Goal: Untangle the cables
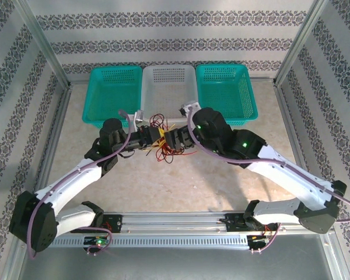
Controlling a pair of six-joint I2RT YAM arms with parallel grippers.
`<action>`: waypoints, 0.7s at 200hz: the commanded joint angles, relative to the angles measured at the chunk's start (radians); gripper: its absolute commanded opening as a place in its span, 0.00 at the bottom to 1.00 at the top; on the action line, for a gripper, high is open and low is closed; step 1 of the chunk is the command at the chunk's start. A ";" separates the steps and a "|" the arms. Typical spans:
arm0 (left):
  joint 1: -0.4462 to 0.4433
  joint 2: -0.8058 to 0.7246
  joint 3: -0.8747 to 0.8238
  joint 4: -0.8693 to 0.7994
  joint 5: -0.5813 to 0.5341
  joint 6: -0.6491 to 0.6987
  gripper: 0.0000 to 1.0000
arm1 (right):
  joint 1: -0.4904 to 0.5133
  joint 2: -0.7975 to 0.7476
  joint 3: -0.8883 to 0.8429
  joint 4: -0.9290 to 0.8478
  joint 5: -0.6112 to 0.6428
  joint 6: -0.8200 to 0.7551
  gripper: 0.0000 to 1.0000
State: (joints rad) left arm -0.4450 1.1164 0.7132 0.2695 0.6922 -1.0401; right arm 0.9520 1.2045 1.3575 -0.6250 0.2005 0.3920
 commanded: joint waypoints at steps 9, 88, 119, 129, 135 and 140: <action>-0.008 -0.037 0.104 -0.265 -0.196 0.219 0.00 | -0.004 -0.065 -0.073 0.030 -0.016 0.051 0.95; -0.010 0.005 0.176 -0.346 -0.195 0.265 0.00 | -0.119 0.047 -0.067 0.162 -0.381 0.240 0.69; -0.010 0.015 0.177 -0.343 -0.171 0.267 0.00 | -0.123 0.123 -0.019 0.126 -0.368 0.245 0.55; -0.010 0.019 0.176 -0.339 -0.161 0.265 0.00 | -0.128 0.139 -0.013 0.123 -0.369 0.248 0.51; -0.009 0.020 0.174 -0.337 -0.156 0.264 0.00 | -0.130 0.146 -0.009 0.123 -0.369 0.248 0.49; -0.010 0.020 0.173 -0.337 -0.152 0.265 0.00 | -0.131 0.151 -0.006 0.122 -0.367 0.249 0.48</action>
State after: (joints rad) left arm -0.4454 1.1328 0.8516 -0.0689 0.5030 -0.7963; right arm 0.8330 1.3384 1.3041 -0.5041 -0.1455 0.6270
